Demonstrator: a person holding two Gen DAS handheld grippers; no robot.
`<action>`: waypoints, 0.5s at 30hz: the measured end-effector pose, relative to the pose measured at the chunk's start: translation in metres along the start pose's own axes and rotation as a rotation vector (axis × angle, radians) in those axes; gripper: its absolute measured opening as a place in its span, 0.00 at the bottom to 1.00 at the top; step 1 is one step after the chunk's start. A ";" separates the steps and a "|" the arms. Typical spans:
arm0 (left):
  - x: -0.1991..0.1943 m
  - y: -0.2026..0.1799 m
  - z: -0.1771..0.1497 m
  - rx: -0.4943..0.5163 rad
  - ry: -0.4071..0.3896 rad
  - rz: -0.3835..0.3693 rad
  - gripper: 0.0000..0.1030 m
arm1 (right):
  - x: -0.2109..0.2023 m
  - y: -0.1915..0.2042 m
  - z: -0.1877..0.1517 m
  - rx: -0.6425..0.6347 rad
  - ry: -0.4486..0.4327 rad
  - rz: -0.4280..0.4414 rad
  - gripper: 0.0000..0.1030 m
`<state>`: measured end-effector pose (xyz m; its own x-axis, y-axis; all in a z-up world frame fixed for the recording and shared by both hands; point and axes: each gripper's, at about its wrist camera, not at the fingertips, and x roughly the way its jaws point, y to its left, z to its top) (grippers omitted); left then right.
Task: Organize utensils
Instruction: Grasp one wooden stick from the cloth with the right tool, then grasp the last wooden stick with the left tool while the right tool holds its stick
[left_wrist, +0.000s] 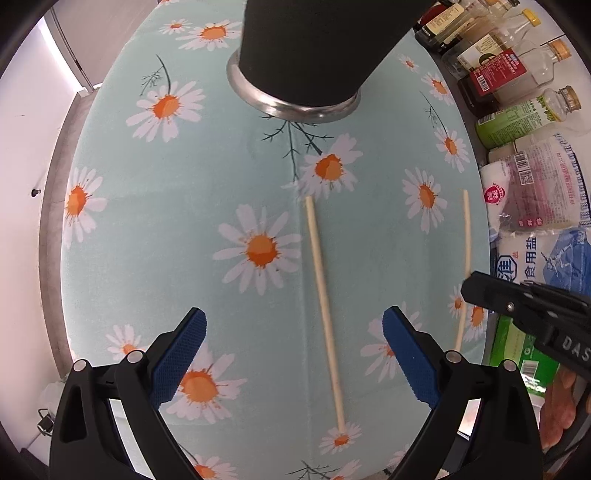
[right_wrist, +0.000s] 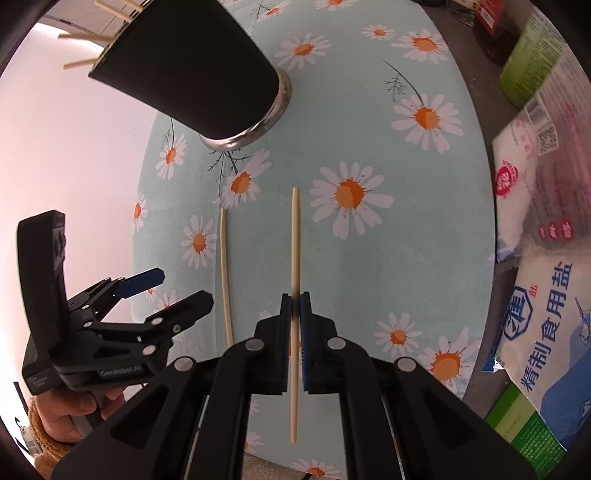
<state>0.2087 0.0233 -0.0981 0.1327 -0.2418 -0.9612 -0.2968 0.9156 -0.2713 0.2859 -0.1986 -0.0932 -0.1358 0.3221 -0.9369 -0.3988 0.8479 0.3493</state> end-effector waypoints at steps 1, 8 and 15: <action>0.003 -0.004 0.002 -0.005 0.010 0.009 0.90 | -0.005 -0.001 -0.003 0.003 -0.006 0.005 0.06; 0.019 -0.020 0.009 -0.039 0.046 0.077 0.66 | -0.022 -0.009 -0.010 -0.001 -0.043 0.048 0.06; 0.025 -0.037 0.011 -0.036 0.038 0.182 0.40 | -0.026 -0.012 -0.012 -0.019 -0.050 0.096 0.06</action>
<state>0.2337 -0.0134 -0.1112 0.0378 -0.0856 -0.9956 -0.3462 0.9335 -0.0934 0.2831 -0.2224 -0.0731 -0.1287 0.4225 -0.8972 -0.4033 0.8042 0.4366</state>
